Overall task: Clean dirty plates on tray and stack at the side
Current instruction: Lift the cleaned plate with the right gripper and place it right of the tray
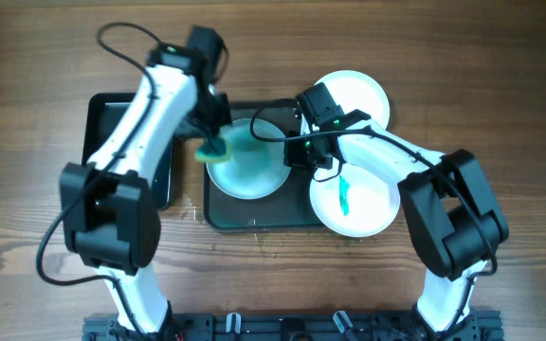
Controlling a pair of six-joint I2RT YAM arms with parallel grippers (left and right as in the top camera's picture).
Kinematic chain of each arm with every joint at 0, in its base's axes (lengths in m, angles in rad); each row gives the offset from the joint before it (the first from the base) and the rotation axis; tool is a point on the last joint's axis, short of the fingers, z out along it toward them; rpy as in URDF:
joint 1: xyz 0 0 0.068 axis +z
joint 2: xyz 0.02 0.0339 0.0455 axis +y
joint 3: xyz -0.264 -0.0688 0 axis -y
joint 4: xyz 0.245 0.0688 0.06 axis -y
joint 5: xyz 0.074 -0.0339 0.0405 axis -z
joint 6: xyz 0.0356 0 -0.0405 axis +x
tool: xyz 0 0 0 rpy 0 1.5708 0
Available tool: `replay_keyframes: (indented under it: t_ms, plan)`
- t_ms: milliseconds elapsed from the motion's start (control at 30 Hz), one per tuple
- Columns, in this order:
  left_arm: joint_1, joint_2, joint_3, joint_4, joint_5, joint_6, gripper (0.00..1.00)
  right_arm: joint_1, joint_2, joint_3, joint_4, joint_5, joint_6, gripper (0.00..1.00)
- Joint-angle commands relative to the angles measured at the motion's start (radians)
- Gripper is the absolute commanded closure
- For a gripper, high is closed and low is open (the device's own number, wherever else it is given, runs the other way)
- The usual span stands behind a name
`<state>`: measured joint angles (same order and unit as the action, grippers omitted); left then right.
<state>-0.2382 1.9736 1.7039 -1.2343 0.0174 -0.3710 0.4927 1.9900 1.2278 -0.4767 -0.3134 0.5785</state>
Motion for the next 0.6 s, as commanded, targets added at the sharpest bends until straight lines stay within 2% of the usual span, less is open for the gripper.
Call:
replay_keyframes:
  t_ms: [0, 100, 233, 300, 533, 567]
  plan:
    - [0.074, -0.039, 0.064, -0.01, 0.034, 0.055, 0.96, -0.003, -0.074, 0.012, -0.023, 0.111, -0.056, 0.96]
    - [0.119, -0.04, 0.064, -0.002, 0.034, 0.058, 0.96, 0.055, -0.214, 0.012, -0.063, 0.384, -0.112, 0.96]
    - [0.127, -0.04, 0.064, 0.013, 0.034, 0.057, 0.96, 0.173, -0.301, 0.012, -0.109, 0.765, -0.161, 0.96]
    - [0.127, -0.04, 0.064, 0.015, 0.034, 0.057, 0.96, 0.216, -0.314, 0.012, -0.12, 0.9, -0.182, 0.96]
    - [0.124, -0.04, 0.063, 0.014, 0.035, 0.056, 0.96, 0.458, -0.322, 0.012, -0.109, 1.606, -0.298, 0.96]
    - [0.124, -0.04, 0.063, 0.014, 0.035, 0.056, 0.96, 0.477, -0.322, 0.012, -0.103, 1.657, -0.314, 0.96]
